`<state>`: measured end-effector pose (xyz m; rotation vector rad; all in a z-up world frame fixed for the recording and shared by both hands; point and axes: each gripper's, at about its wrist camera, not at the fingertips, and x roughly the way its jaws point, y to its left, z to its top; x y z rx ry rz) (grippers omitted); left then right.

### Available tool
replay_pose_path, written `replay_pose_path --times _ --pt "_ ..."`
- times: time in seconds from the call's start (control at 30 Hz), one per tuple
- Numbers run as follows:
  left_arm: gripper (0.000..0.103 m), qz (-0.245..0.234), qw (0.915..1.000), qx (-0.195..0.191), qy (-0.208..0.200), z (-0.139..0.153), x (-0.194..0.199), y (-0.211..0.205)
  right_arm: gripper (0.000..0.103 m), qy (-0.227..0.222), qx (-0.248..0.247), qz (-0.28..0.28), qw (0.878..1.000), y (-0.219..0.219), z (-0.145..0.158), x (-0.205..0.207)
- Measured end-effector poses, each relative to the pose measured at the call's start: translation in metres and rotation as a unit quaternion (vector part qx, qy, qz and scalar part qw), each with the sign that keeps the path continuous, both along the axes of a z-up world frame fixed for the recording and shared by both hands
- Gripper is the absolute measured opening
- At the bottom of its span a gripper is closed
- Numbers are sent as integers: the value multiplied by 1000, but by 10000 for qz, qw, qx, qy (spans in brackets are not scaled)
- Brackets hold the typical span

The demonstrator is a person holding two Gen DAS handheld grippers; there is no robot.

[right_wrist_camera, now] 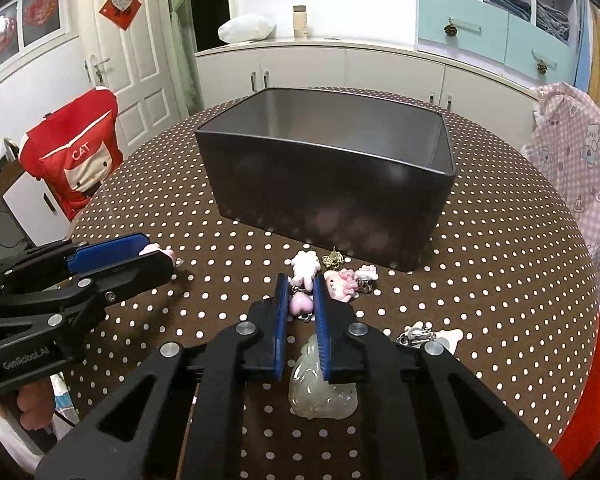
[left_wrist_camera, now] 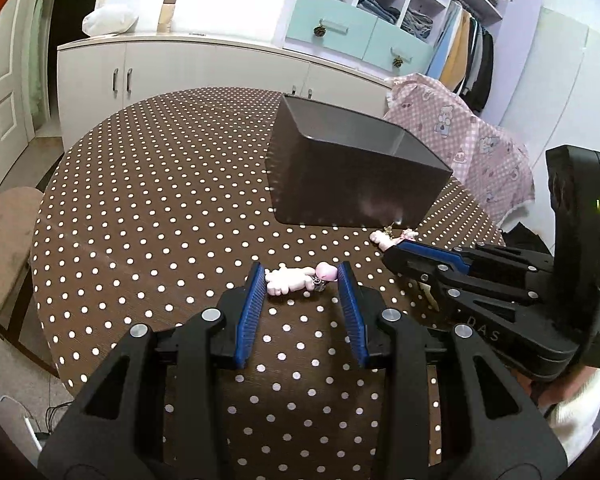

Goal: Organize jewelry
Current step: 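Lower both pink charms into the box and open both grippers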

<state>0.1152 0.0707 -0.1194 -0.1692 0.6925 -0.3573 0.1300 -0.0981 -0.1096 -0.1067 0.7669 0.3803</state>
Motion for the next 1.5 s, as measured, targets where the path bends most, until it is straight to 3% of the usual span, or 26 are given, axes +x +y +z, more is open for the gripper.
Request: replay_pose_path --times 0.8,1.5 --pt "38 -160 9979 103 -611 44 12 -31 11 -702 460 -195 9963 -25 47 -9" --pt "38 -264 9965 177 -777 63 52 -52 11 -1166 710 -209 9904 -35 75 13"
